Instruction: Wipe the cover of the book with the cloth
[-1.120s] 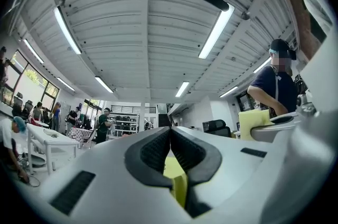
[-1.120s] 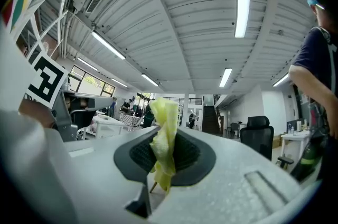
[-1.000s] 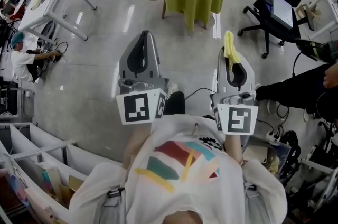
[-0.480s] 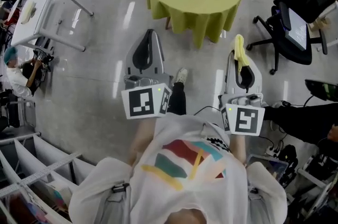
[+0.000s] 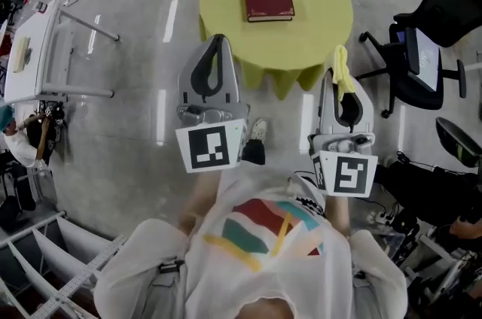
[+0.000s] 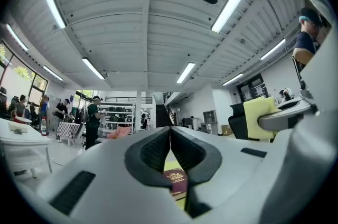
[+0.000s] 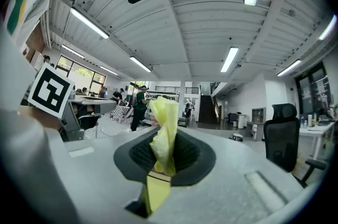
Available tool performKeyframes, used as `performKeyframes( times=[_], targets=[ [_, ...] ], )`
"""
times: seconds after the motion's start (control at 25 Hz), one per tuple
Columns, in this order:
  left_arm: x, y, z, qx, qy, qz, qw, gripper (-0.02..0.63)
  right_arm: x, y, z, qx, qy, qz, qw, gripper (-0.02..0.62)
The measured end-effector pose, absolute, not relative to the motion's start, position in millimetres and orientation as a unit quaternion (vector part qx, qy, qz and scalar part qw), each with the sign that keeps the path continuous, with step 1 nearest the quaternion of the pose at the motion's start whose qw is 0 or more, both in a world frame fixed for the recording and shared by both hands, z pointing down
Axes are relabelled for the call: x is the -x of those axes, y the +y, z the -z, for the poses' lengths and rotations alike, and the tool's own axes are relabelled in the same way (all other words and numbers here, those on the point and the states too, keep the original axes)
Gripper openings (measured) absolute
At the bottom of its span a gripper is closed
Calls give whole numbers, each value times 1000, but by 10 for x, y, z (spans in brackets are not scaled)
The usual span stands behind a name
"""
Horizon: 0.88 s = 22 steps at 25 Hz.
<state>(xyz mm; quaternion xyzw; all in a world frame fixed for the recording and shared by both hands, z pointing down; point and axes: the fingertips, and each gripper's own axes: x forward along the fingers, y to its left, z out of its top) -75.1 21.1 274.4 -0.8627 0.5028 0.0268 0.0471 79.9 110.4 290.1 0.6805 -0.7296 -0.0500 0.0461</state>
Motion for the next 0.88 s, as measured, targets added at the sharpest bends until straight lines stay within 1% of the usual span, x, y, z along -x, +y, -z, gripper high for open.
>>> performKeyframes(
  times=[0.12,0.28,0.48,0.68,0.88],
  targets=[
    [623,-109,-2710,870,491,-30,34,15,-933,878,-2911,-693,-718,41,50,28],
    [557,-413,-2612,867,496,-41,41,15,-1086,655,-2976,-701,-711,23,48,29],
    [284,-690,-2728,870,492,-18,27,15,-1327,372,-3004,-697,-714,21,55,29],
    [-27,-1003,-2763,863,504,-9,31,15,-1631,-68,-3013,-682,-730,26,30,29],
    [-228,-1305,-2598,849,527,-34,18,15,-1859,-390,-2880,-656,-753,44,17,29]
  ],
)
